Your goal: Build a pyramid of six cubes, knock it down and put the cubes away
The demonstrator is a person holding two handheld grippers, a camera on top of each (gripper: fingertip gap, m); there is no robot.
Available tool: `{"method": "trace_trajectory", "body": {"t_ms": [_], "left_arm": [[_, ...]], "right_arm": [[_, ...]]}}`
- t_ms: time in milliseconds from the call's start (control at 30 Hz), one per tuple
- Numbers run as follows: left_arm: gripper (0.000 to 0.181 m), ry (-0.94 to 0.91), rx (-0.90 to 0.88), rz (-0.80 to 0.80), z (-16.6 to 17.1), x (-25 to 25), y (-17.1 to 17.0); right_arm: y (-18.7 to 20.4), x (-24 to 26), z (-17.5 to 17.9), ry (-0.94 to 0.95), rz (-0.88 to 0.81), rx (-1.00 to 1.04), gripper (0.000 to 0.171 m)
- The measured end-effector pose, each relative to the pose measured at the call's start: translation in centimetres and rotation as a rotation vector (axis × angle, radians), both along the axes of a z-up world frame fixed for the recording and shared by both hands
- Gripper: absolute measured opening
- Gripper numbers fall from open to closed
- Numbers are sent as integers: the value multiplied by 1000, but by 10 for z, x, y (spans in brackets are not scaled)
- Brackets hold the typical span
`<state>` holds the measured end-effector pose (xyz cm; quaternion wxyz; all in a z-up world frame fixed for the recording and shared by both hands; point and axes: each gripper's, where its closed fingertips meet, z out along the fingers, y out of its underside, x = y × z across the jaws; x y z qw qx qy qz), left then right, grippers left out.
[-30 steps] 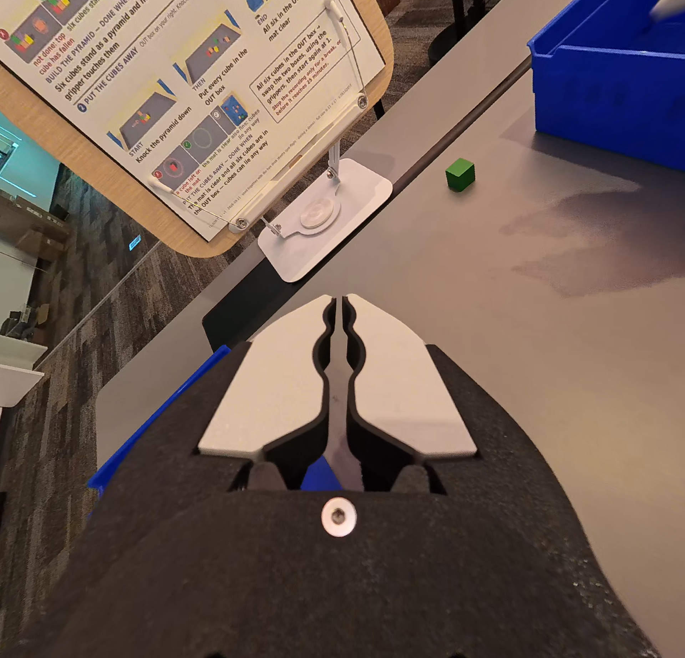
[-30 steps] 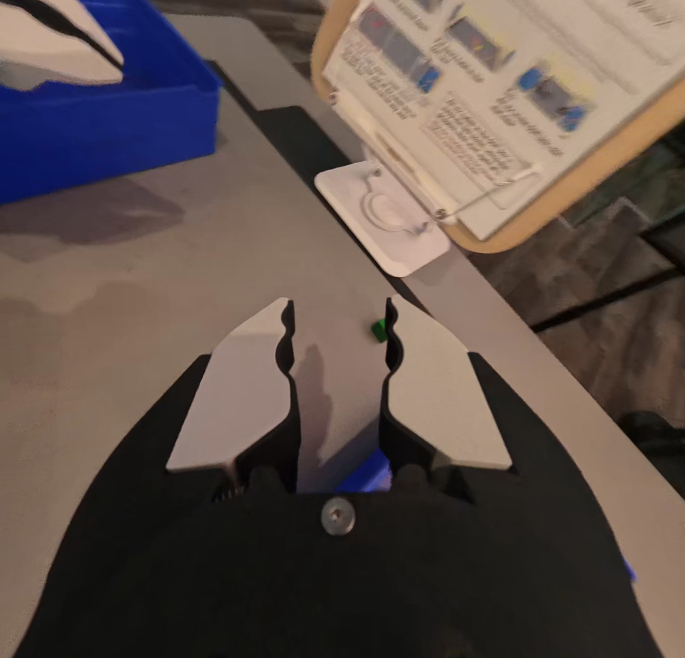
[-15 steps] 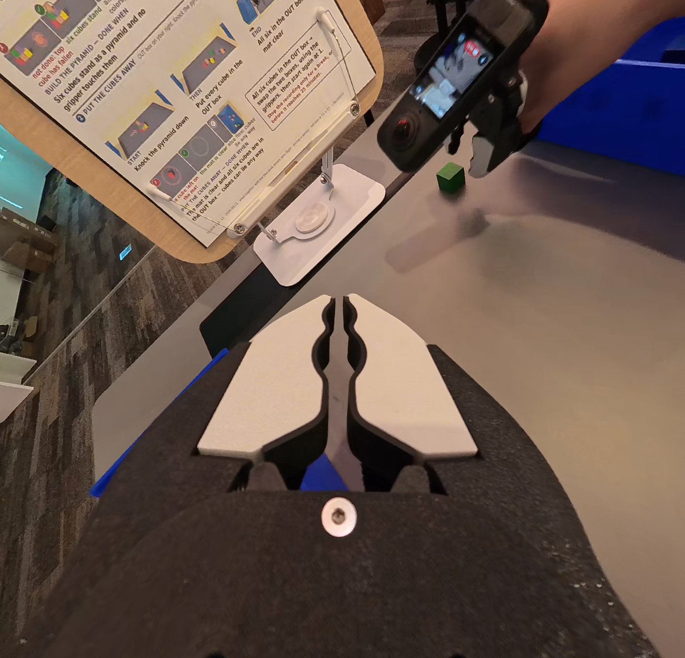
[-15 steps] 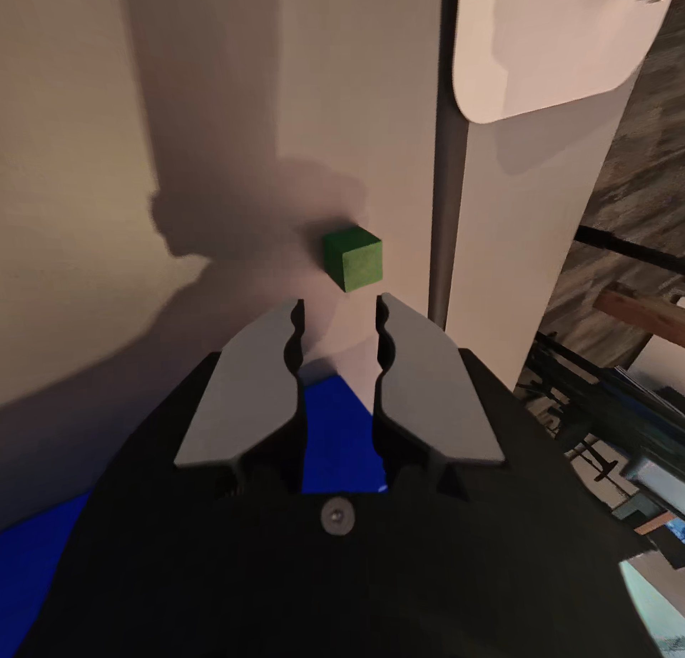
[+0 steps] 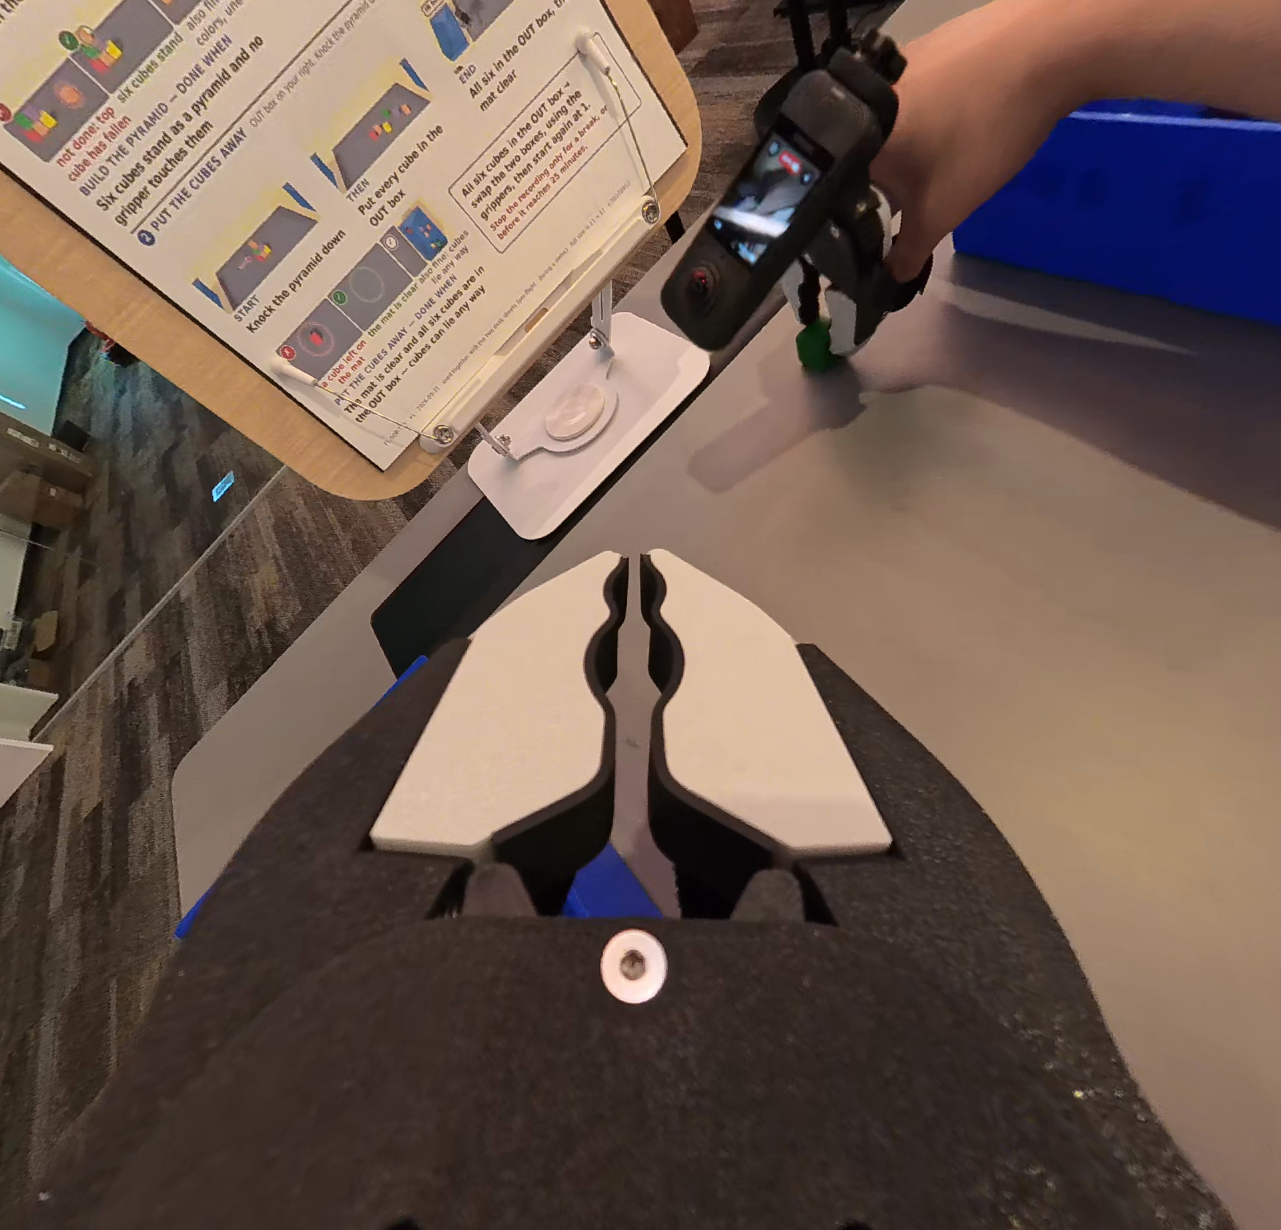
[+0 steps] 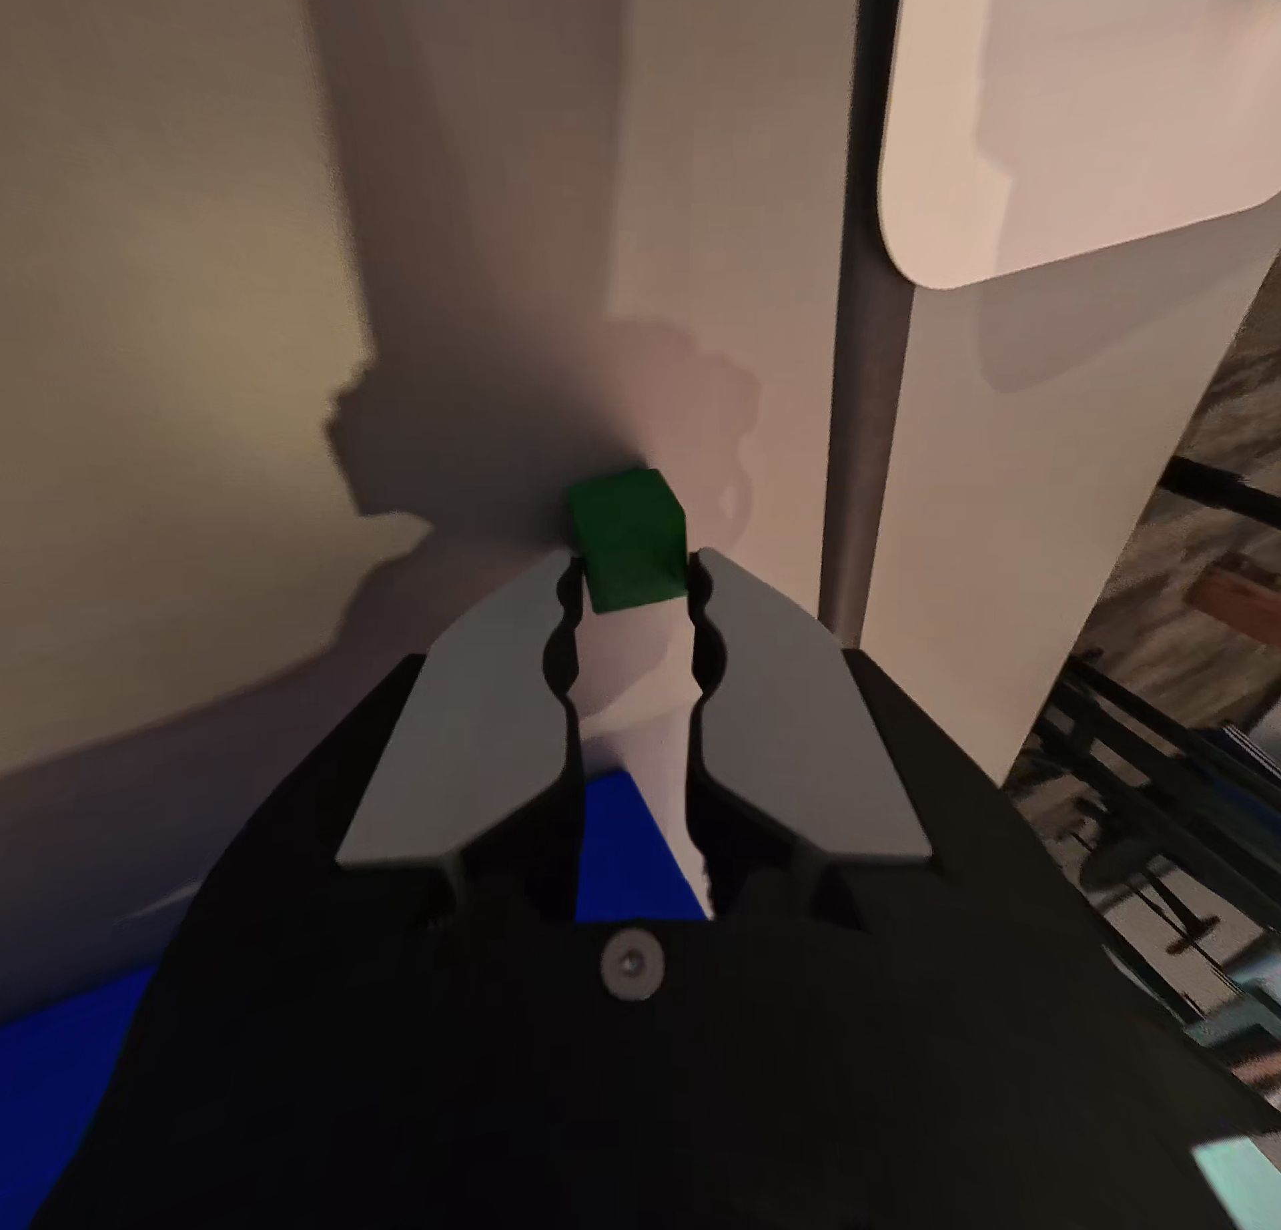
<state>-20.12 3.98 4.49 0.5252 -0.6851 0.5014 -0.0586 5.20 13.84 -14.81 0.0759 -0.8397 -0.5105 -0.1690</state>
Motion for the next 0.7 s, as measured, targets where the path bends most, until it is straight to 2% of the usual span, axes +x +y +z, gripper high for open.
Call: {"method": "trace_trajectory", "body": {"t_ms": [133,300,400,467,567,633,700], "left_arm": [[3,6,-3,-10,-1,2,-3],[2,29,-2,-18,-6,6,-4],[2,49,-7,-27,-11,11,-6],[2,63,-6,-33,-14,14,-8],[2,84,-5,-46,-19,18,-10],[2,101,-9,-45,-23,19,-10],[2,105,-14,-41,-25,19,-10]], "right_arm": [[-6,-23,36,70,53,95,29],[-44,-39,115,150,98,383,29],[-87,-15,163,280,-15,606,29],[-118,19,181,397,-144,735,29],[-142,92,172,412,-364,728,29],[-156,134,142,399,-539,635,29],[-159,147,110,443,-577,556,29]]}}
